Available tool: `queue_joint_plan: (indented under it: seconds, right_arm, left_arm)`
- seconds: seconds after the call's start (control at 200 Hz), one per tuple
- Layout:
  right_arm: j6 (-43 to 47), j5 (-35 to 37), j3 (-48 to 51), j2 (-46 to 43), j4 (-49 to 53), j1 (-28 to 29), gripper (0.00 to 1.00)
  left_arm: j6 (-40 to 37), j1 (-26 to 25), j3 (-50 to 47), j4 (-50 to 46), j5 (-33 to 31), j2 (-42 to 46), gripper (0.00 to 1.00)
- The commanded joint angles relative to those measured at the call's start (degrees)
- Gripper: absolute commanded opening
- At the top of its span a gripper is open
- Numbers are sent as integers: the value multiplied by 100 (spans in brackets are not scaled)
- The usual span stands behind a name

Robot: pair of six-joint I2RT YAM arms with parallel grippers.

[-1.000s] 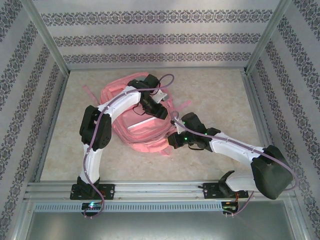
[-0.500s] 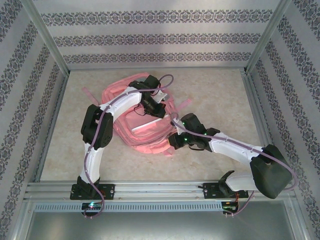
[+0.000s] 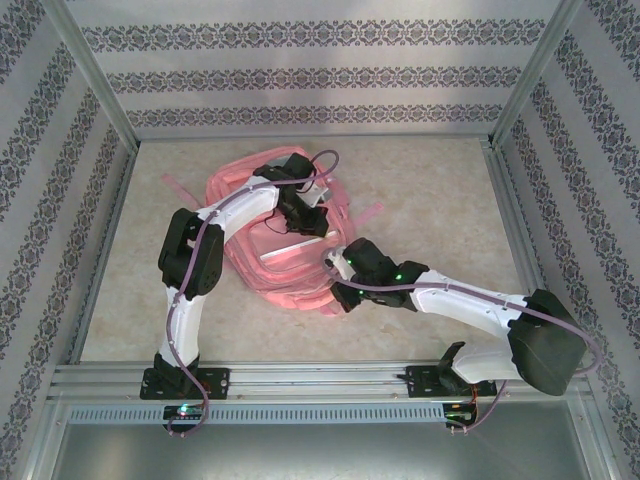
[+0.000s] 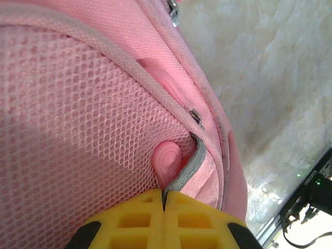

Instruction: Pack the student bag

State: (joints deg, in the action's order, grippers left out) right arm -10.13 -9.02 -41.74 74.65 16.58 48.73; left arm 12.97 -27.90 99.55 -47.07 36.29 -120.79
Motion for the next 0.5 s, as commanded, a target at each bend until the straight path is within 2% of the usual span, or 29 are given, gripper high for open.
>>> queue_joint_plan:
  seconds: [0.0,0.26,0.33,0.41,0.495]
  right_arm:
    - [479,-501,-408,87,273,399,0]
    - [491,-953,-513,379,197,741,0]
    - [389,-841,-616,486,205,744,0]
    - [252,-300,-747,548,392,658,0]
    - [29,-286,-807,524,583,356,0]
  left_arm:
    - [346,185,-90,1138,-59,145,0]
    - [724,336,-214,1534,-16,-67,0]
    - [772,337,-281,1628,91,-62,0]
    - [734,334,-376,1633,165,35,0]
    - [633,326,-523,1579,122,333,0]
